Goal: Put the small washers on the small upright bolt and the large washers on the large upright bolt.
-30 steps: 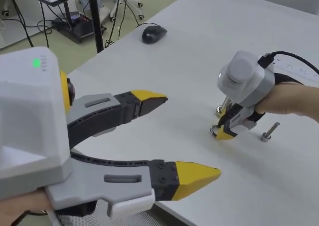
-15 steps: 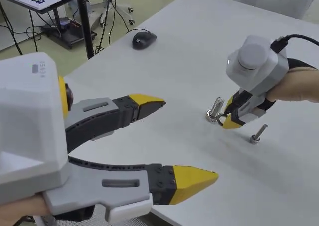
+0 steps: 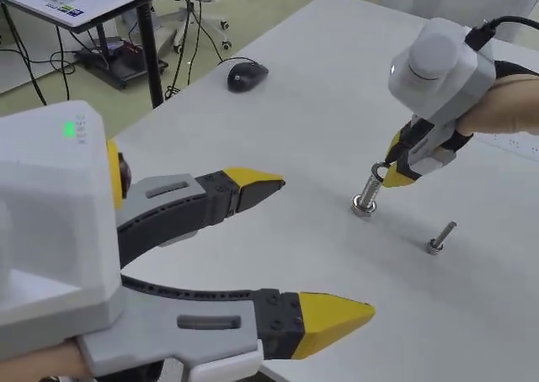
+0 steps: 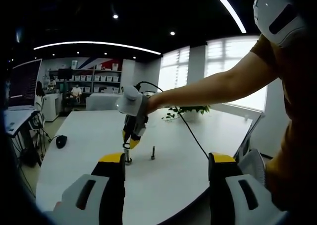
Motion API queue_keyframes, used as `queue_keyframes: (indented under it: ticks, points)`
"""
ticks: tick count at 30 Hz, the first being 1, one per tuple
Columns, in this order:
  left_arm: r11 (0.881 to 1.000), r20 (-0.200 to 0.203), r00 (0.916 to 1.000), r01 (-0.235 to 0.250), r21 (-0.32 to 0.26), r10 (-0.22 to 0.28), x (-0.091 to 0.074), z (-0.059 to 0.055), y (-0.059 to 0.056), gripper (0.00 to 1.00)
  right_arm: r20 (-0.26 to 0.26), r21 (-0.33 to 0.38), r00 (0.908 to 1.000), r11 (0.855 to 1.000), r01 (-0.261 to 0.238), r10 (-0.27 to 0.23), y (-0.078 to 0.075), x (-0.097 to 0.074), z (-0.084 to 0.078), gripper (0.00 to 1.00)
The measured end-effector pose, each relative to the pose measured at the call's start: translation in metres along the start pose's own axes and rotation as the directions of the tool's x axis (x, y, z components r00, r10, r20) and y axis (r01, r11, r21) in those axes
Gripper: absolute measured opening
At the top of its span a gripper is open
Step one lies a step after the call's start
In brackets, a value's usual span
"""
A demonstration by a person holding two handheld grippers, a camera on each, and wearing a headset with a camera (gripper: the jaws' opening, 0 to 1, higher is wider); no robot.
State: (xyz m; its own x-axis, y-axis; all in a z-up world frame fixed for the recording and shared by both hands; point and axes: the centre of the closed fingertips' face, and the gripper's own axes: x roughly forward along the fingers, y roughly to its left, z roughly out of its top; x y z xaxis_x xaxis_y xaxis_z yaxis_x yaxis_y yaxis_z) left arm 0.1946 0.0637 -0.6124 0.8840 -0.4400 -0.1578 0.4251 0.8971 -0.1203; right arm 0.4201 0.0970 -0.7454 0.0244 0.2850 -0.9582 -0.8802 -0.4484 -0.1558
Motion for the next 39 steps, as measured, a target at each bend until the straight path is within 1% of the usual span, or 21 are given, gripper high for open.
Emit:
queue_keyframes:
  ticks: [2, 5, 11, 14, 17, 20, 28, 30, 34, 36, 39]
  points:
    - [1.000, 0.003, 1.0000, -0.005, -0.006, 0.005, -0.001, 0.000, 0.002, 0.68, -0.005, -0.003, 1.0000, 1.000, -0.004, 0.004, 0.001, 0.003, 0.000, 0.22]
    - [1.000, -0.005, 0.9999, -0.010, -0.008, 0.010, -0.001, -0.002, 0.004, 0.68, -0.005, -0.004, 1.0000, 1.000, -0.008, 0.008, 0.000, 0.007, 0.001, 0.22]
    - [1.000, -0.002, 0.9999, -0.010, -0.014, 0.010, 0.001, -0.004, 0.005, 0.68, -0.017, 0.000, 0.9996, 1.000, -0.024, 0.024, 0.001, 0.015, -0.001, 0.22]
    - [1.000, -0.006, 0.9999, -0.009, -0.013, 0.009, 0.001, -0.005, 0.005, 0.68, -0.017, 0.012, 0.9993, 0.999, -0.033, 0.033, -0.002, 0.020, -0.003, 0.22]
    - [1.000, -0.005, 0.9999, -0.012, -0.014, 0.011, 0.001, -0.005, 0.006, 0.68, -0.026, 0.013, 0.9989, 0.999, -0.039, 0.040, 0.002, 0.026, -0.006, 0.22]
    - [1.000, -0.009, 0.9998, -0.017, -0.015, 0.017, 0.001, -0.006, 0.007, 0.68, -0.024, 0.016, 0.9987, 0.999, -0.045, 0.046, 0.001, 0.034, -0.006, 0.22]
    - [0.999, -0.015, 0.9996, -0.024, -0.022, 0.024, 0.000, -0.008, 0.009, 0.68, -0.039, 0.034, 0.9973, 0.998, -0.060, 0.062, 0.005, 0.045, -0.012, 0.22]
    - [0.999, -0.015, 0.9995, -0.027, -0.023, 0.027, 0.000, -0.008, 0.010, 0.68, -0.040, 0.033, 0.9973, 0.998, -0.061, 0.062, 0.004, 0.050, -0.013, 0.22]
    - [0.999, -0.016, 0.9994, -0.031, -0.025, 0.031, 0.000, -0.008, 0.011, 0.68, -0.041, 0.038, 0.9966, 0.997, -0.069, 0.071, 0.002, 0.057, -0.014, 0.22]
    - [0.999, -0.019, 0.9993, -0.034, -0.026, 0.033, 0.000, -0.009, 0.012, 0.68, -0.042, 0.039, 0.9967, 0.997, -0.068, 0.070, -0.001, 0.059, -0.015, 0.22]
    - [0.999, -0.018, 0.9993, -0.034, -0.028, 0.034, 0.000, -0.009, 0.013, 0.68, -0.043, 0.039, 0.9965, 0.997, -0.071, 0.073, -0.001, 0.062, -0.015, 0.23]
